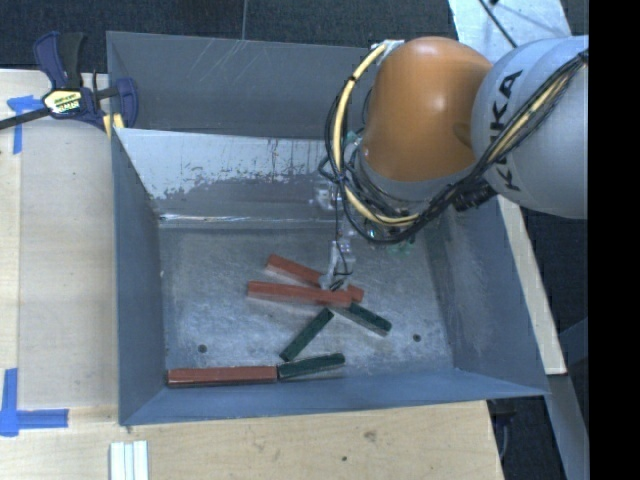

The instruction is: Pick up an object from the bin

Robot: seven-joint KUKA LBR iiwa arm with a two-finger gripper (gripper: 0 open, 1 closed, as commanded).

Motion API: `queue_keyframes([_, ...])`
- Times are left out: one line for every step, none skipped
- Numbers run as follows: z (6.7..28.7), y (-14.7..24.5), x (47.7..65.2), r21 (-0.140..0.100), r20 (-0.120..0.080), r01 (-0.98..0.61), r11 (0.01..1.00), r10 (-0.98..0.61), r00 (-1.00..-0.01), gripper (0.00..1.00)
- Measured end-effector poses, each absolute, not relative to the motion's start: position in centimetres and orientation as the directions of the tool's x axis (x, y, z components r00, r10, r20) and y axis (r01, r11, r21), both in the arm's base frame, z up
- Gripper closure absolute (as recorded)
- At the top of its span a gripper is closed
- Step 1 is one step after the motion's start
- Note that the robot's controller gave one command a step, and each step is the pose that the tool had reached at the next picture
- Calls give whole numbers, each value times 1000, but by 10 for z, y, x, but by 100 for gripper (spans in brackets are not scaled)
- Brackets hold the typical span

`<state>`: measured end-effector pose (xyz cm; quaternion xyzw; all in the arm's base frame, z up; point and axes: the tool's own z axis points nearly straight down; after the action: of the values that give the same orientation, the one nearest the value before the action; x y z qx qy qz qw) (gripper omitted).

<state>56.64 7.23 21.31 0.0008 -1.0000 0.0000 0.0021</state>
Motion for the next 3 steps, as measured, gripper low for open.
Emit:
queue_keyframes([147,104,566,0,3,321,947,321,-947,0])
queue_keyframes([68,25,628,-1,8,349,937,349,-937,0])
queue_keyframes([71,27,627,0,6,346,938,346,-938,0])
